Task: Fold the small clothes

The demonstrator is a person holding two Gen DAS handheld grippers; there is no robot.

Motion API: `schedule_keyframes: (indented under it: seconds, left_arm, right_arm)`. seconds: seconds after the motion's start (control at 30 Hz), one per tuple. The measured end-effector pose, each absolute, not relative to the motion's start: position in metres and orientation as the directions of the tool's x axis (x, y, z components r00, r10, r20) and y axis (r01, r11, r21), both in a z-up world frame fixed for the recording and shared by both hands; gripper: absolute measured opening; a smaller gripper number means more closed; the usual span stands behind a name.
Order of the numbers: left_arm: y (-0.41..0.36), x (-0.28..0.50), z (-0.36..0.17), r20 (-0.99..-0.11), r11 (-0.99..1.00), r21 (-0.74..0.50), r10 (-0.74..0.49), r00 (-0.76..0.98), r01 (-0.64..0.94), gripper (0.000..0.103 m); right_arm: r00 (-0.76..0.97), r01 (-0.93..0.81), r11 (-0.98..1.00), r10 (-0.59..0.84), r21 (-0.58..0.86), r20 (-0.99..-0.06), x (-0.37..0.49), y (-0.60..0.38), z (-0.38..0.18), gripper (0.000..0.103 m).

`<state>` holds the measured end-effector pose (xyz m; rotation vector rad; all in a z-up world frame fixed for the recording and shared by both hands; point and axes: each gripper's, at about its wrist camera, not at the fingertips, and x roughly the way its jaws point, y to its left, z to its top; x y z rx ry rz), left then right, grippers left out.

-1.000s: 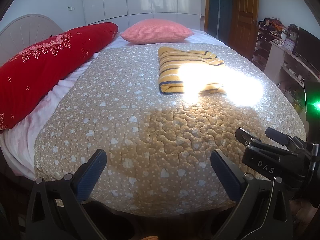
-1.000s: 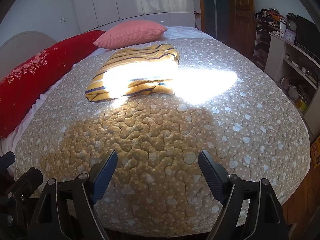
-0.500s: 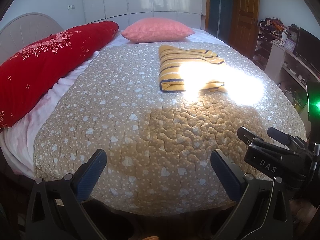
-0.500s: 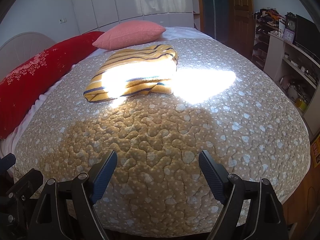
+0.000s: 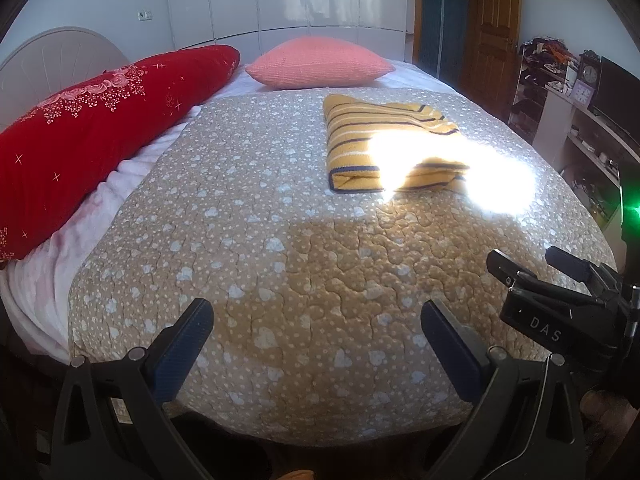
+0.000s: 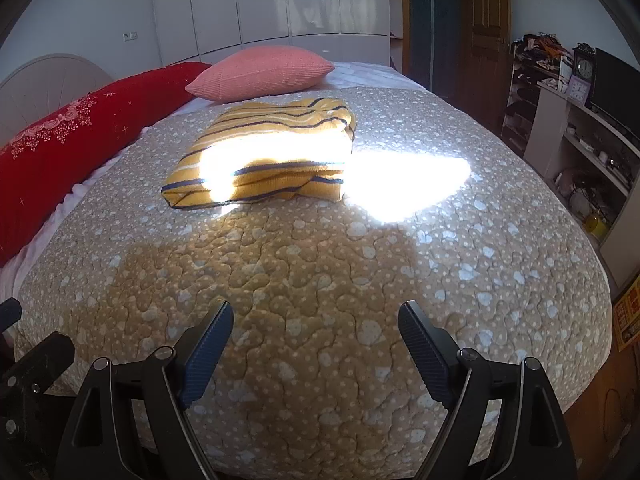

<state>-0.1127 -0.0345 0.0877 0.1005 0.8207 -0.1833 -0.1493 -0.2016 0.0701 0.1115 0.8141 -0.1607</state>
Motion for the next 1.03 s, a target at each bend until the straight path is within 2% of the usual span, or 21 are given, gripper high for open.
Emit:
schedule_keyframes:
  seconds: [0.5,1.03]
  left_arm:
    - [-0.035,-0.065,0.084,-0.766,0.982,0.024,-0.101,0.634,0.185,0.103]
    - [-0.043,-0.01,0.075,-0.785,0.981,-0.017,-0.134,0.605,0.196,0.103]
  right_arm:
    - [0.704,0.144,0.989,-0.118,-0.022,-0.7,-0.102,-0.202,0.084,0.09]
    - [0.663,0.149,0.988,-0.125,-0.034,-0.738,-0.062,-0.215,0.073,0.091]
